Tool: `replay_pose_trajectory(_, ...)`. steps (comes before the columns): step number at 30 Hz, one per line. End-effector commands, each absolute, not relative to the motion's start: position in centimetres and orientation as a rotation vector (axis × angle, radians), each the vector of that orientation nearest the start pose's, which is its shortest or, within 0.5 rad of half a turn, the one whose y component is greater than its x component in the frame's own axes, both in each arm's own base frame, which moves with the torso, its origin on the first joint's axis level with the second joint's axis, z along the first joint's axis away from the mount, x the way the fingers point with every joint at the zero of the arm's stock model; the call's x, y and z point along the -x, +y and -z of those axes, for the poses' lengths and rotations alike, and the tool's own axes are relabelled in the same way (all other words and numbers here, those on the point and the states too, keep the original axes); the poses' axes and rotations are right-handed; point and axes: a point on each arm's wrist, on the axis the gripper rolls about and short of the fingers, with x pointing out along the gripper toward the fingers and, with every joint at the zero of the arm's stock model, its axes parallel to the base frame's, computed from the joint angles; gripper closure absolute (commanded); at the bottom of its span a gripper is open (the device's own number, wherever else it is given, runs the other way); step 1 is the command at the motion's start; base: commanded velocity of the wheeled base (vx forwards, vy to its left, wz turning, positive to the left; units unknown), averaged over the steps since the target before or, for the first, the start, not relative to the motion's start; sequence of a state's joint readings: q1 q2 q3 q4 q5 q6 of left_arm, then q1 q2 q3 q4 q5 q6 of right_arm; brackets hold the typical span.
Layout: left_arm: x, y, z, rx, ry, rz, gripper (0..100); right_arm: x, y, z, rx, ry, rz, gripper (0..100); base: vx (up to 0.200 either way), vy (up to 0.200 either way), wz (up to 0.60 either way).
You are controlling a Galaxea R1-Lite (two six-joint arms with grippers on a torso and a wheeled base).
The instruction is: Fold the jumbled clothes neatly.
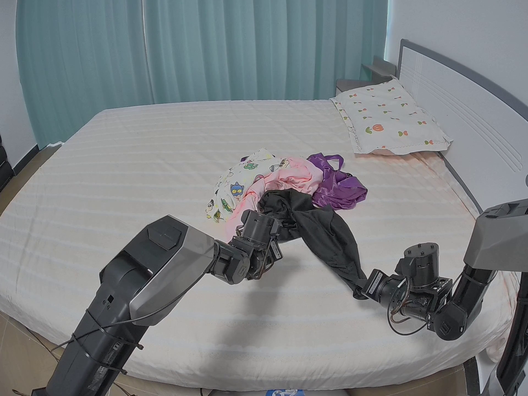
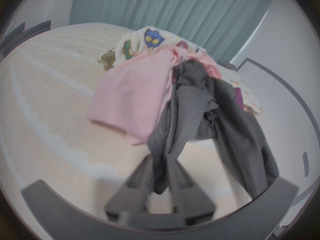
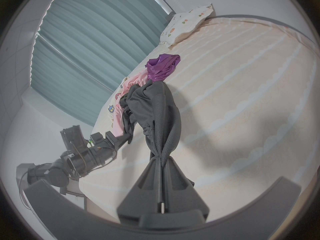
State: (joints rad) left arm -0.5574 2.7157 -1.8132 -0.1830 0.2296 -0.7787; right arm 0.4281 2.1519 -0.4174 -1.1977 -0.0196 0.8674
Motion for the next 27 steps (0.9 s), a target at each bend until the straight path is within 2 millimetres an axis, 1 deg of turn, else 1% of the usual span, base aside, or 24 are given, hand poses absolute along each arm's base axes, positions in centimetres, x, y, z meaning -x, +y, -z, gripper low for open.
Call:
replay_pose_trajectory(1,-43.3,-26.6,1.4,0.488,0.754,0.029,100,-27.4,12.6,-1.8,-0.772,0.654,-0.168,100,0.000,0.000,0.00)
replay_pose_trajectory(3,-42.3,-26.0,-0.9,0.533,0.752,0.029,100,-27.5,12.7,-2.1,-0.805,0.640,-0.210,100,0.000,0.000,0.00)
replay_pose_trajectory(4,-42.2,-26.0,-1.3,0.539,0.751,0.030,100,-27.4,12.8,-2.2,-0.806,0.637,-0.217,100,0.000,0.000,0.00)
replay_pose_trajectory(6,-41.2,-25.4,-3.3,0.557,0.743,0.043,100,-27.2,13.4,-3.0,-0.818,0.596,-0.270,100,0.000,0.000,0.00)
replay_pose_trajectory(7,-40.9,-25.2,-3.9,0.563,0.737,0.045,100,-27.1,13.4,-3.4,-0.824,0.580,-0.282,100,0.000,0.000,0.00)
replay_pose_trajectory(8,-40.0,-24.6,-5.8,0.585,0.718,0.059,100,-26.9,13.5,-4.5,-0.838,0.535,-0.313,100,0.000,0.000,0.00)
replay_pose_trajectory(10,-38.7,-23.9,-8.0,0.614,0.687,0.086,100,-26.6,13.3,-6.4,-0.857,0.465,-0.351,100,0.000,0.000,0.00)
replay_pose_trajectory(13,-36.5,-22.5,-12.0,0.659,0.610,0.134,100,-25.9,12.7,-10.2,-0.890,0.339,-0.411,100,0.000,0.000,0.00)
replay_pose_trajectory(14,-36.0,-22.2,-12.8,0.667,0.594,0.142,100,-25.7,12.5,-11.1,-0.895,0.310,-0.427,100,0.000,0.000,0.00)
replay_pose_trajectory(15,-35.0,-21.5,-14.5,0.688,0.553,0.164,100,-25.2,12.0,-13.2,-0.908,0.242,-0.462,100,0.000,0.000,0.00)
replay_pose_trajectory(18,-32.8,-20.2,-18.3,0.730,0.459,0.211,100,-23.6,10.3,-17.9,-0.927,0.096,-0.554,100,0.000,0.000,0.00)
replay_pose_trajectory(19,-32.1,-19.7,-19.4,0.745,0.427,0.227,100,-23.1,9.6,-19.2,-0.926,0.060,-0.582,100,0.000,0.000,0.00)
replay_pose_trajectory(20,-31.8,-19.5,-19.8,0.749,0.415,0.232,100,-22.9,9.4,-19.6,-0.925,0.052,-0.588,100,0.000,0.000,0.00)
replay_pose_trajectory(21,-30.7,-18.8,-21.4,0.766,0.373,0.251,100,-22.4,8.6,-20.9,-0.919,0.022,-0.611,100,0.000,0.000,0.00)
replay_pose_trajectory(22,-29.8,-18.2,-22.5,0.776,0.344,0.266,100,-22.2,7.9,-21.9,-0.914,0.003,-0.621,100,0.000,0.000,0.00)
replay_pose_trajectory(24,-28.7,-17.2,-24.1,0.790,0.300,0.277,100,-22.2,7.1,-22.7,-0.906,-0.006,-0.614,100,0.000,0.000,0.00)
replay_pose_trajectory(25,-28.6,-17.0,-24.3,0.790,0.296,0.276,100,-22.1,7.1,-22.7,-0.905,0.002,-0.614,100,0.000,0.000,0.00)
replay_pose_trajectory(26,-28.2,-16.6,-24.5,0.792,0.290,0.270,100,-22.3,7.1,-22.2,-0.904,0.034,-0.604,100,0.000,0.000,0.00)
replay_pose_trajectory(27,-28.1,-16.2,-24.0,0.786,0.301,0.252,100,-22.6,7.1,-21.7,-0.903,0.061,-0.589,100,0.000,0.000,0.00)
